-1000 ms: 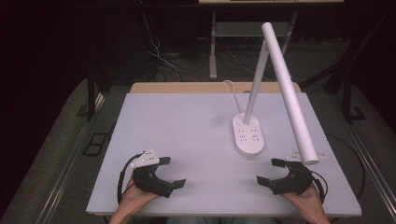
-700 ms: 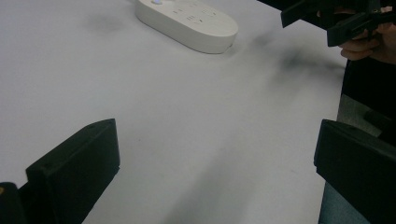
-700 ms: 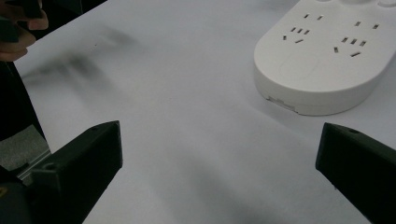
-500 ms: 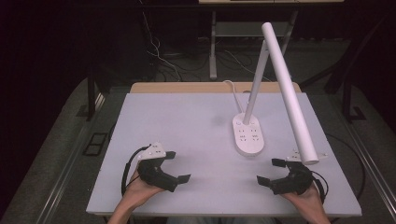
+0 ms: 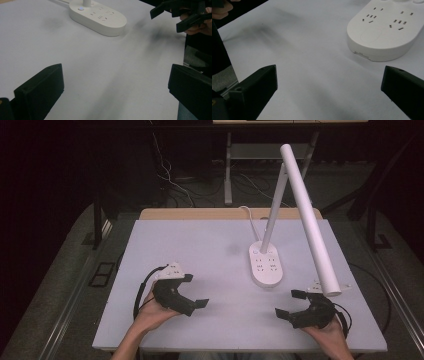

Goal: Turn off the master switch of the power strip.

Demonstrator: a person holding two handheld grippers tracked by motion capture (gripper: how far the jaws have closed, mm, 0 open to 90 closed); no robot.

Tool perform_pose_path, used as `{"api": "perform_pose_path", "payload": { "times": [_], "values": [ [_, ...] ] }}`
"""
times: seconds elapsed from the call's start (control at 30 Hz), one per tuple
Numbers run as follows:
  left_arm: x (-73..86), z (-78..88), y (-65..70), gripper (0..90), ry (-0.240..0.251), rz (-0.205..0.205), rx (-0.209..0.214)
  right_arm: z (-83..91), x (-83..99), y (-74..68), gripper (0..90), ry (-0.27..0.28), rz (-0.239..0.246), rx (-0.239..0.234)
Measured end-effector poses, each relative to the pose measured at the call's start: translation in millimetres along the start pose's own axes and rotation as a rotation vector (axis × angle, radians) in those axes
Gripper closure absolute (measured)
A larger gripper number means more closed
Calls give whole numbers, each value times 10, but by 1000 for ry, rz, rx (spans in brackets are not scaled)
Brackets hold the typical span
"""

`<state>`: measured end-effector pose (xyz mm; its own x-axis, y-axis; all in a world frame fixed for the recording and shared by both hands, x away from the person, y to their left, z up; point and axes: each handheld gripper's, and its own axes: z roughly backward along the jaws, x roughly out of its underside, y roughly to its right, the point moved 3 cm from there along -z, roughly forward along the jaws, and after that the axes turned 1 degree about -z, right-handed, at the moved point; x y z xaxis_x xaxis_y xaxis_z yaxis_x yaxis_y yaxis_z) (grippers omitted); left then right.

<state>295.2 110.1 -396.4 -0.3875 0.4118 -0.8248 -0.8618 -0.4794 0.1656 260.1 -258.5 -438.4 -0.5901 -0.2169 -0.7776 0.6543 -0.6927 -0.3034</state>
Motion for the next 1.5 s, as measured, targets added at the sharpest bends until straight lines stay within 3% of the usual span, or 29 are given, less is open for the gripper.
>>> {"api": "perform_pose_path", "payload": {
  "times": [0.53, 0.9, 1.5],
  "values": [
    [-322, -25, -123, 0, -61, -61, 2, -1, 3, 4, 0, -1, 3, 7],
    [-513, -128, -210, 0, -75, -90, 7, -3, 7, -1, 0, -7, 4, 8],
    [-737, -350, -382, 0, -89, -87, 17, 7, 5, -5, 0, -4, 4, 8]
  ]
}}
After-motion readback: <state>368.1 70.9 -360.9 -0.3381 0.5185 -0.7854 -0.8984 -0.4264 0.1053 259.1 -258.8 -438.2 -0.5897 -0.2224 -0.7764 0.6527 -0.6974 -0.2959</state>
